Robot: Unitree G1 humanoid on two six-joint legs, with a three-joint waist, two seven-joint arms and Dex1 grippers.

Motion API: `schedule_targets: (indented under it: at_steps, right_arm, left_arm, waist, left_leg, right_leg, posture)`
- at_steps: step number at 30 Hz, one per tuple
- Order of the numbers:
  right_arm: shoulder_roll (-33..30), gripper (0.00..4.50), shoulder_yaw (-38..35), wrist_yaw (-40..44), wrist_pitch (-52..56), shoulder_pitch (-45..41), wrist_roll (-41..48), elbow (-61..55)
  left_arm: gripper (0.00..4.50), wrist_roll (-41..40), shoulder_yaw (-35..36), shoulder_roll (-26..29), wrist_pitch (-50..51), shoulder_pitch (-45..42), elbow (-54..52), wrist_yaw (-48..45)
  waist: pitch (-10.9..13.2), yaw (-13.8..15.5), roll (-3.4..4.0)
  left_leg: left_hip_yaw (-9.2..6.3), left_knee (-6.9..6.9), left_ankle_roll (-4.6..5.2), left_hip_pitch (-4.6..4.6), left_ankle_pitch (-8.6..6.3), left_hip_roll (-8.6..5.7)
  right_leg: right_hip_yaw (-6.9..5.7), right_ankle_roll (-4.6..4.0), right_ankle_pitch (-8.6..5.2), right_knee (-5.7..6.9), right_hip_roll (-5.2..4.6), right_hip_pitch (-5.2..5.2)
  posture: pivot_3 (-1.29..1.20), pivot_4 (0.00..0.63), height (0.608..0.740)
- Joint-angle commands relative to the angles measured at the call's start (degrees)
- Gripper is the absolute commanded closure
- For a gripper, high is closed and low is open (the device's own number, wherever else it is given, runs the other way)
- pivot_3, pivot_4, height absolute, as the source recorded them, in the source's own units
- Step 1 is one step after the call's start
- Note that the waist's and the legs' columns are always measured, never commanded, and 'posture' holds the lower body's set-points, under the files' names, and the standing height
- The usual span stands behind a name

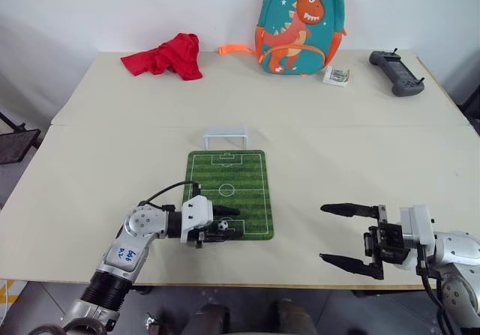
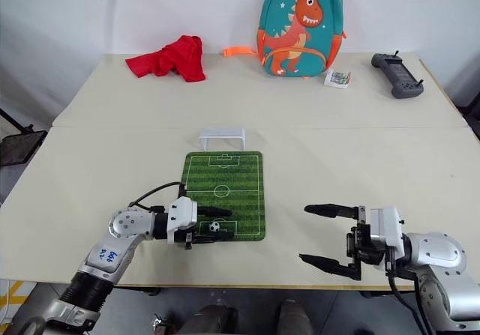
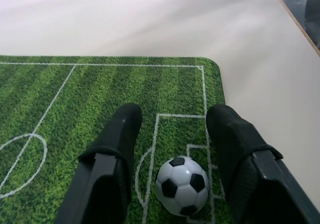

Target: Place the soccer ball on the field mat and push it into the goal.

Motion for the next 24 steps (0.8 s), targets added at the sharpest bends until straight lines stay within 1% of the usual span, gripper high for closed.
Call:
schedule_targets:
  at_steps: [1, 4, 8, 9, 10, 11, 12, 15, 18, 19, 20, 24]
  right_arm:
    - [0.6, 0.0, -0.8, 0.3, -0.6, 0.0, 0.8, -0.9]
    - [1.0, 0.0, -0.8, 1.1, -1.3, 0.4, 0.6, -0.1]
    - [1.4, 0.0, -1.0, 2.1, -2.0, 1.0, 0.3, 1.1]
    - [1.6, 0.0, -1.2, 2.5, -2.5, 1.2, 0.3, 1.8]
    - [2.0, 0.0, -1.7, 2.3, -2.9, 1.0, 0.4, 2.5]
    - [2.6, 0.0, -2.4, 1.1, -2.2, 0.4, 1.4, 2.8]
    - [3.1, 0.0, -2.8, 0.1, -2.0, 0.0, 1.9, 3.0]
    - [2.8, 0.0, -2.8, 1.8, -3.0, 0.2, 1.3, 3.5]
    - [3.1, 0.0, -3.6, 3.6, -4.9, 0.5, 0.6, 5.9]
    - [3.4, 0.0, -3.8, 4.0, -5.8, 0.3, 0.4, 6.8]
    - [3.6, 0.0, -4.0, 4.2, -6.3, 0.2, 0.2, 7.6]
    - [3.8, 0.0, -3.7, 4.5, -8.6, 0.1, -1.0, 8.7]
  left_arm:
    - [2.12, -1.4, 1.3, -0.2, -0.9, -0.1, -1.0, -0.2]
    - [2.12, -2.9, 2.2, -0.7, -1.2, -0.4, -1.7, -0.4]
    - [2.12, -7.0, 4.5, -0.6, -0.5, -0.4, -4.2, -1.8]
    - [2.12, -9.4, 6.4, 0.1, 0.1, -0.1, -6.2, -2.2]
    - [2.12, -13.3, 9.1, 1.7, 2.6, 0.9, -9.0, -3.0]
    - [2.12, -15.5, 11.4, 3.6, 3.9, 2.2, -10.9, -4.0]
    - [2.29, -17.5, 13.0, 5.8, 5.8, 4.0, -12.7, -5.4]
    - [2.98, -18.6, 14.1, 9.5, 7.4, 8.7, -14.8, -7.7]
    - [3.89, -18.0, 13.2, 10.9, 6.7, 13.7, -17.4, -9.5]
    - [4.3, -18.0, 12.8, 10.7, 6.8, 15.0, -18.1, -9.5]
    - [4.47, -17.5, 12.1, 10.2, 6.9, 15.9, -18.4, -9.1]
    - [4.47, -13.5, 8.3, 7.6, 5.3, 17.4, -17.2, -6.9]
  waist:
    - [0.0, 0.0, 0.0]
    - [0.0, 0.0, 0.0]
    - [0.0, 0.0, 0.0]
    - [0.0, 0.0, 0.0]
    - [0.0, -0.1, -0.07]
    - [0.1, -0.2, -0.1]
    - [0.1, -0.4, -0.1]
    - [0.0, -0.8, 0.1]
    - [0.0, -0.3, 0.11]
    - [0.0, -0.1, 0.09]
    - [0.0, 0.1, 0.07]
    - [0.0, 0.4, 0.09]
  left_leg:
    - [0.0, 0.0, 0.0, 0.0, 0.0, 0.0]
    - [0.0, 0.0, 0.0, 0.0, 0.0, 0.0]
    - [0.0, 0.01, 0.0, 0.0, 0.0, 0.0]
    - [0.0, 0.01, 0.0, 0.0, 0.0, 0.0]
    - [0.0, 0.01, 0.0, 0.0, 0.0, 0.0]
    - [0.0, 0.01, 0.0, 0.0, 0.0, 0.01]
    - [-0.01, 0.0, -0.01, 0.0, 0.0, 0.04]
    - [0.03, -0.09, -0.08, 0.09, -0.05, 0.12]
    - [0.03, -0.1, -0.05, 0.09, -0.06, 0.1]
    - [0.01, -0.07, -0.05, 0.08, -0.06, 0.11]
    - [-0.02, -0.05, -0.04, 0.08, -0.07, 0.1]
    - [-0.01, -0.01, 0.0, 0.07, -0.05, 0.06]
  right_leg:
    - [0.0, 0.0, 0.0, 0.0, 0.0, 0.0]
    - [0.0, 0.0, 0.0, 0.0, 0.0, 0.0]
    - [-0.01, 0.0, 0.0, 0.0, 0.0, 0.0]
    - [0.0, 0.0, 0.0, 0.0, 0.0, 0.0]
    - [0.0, 0.0, 0.0, 0.0, 0.0, 0.0]
    - [0.01, 0.0, 0.0, 0.01, 0.0, 0.0]
    - [0.03, 0.0, 0.0, 0.03, 0.0, -0.01]
    - [0.1, -0.03, 0.0, 0.05, 0.08, -0.02]
    - [0.12, -0.03, 0.0, -0.06, 0.06, 0.03]
    - [0.18, -0.04, 0.0, -0.15, 0.07, 0.09]
    - [0.18, -0.04, 0.0, -0.18, 0.06, 0.13]
    - [0.19, -0.06, 0.01, -0.27, 0.04, 0.19]
  posture:
    - [0.0, 0.15, 0.74]
    - [0.0, 0.15, 0.74]
    - [0.0, 0.15, 0.74]
    - [0.0, 0.15, 0.74]
    - [0.0, 0.15, 0.74]
    - [0.0, 0.15, 0.74]
    - [0.0, 0.15, 0.74]
    - [0.0, 0.15, 0.74]
    - [0.0, 0.15, 0.74]
    - [0.0, 0.15, 0.74]
    - [0.0, 0.15, 0.74]
    - [0.0, 0.15, 0.74]
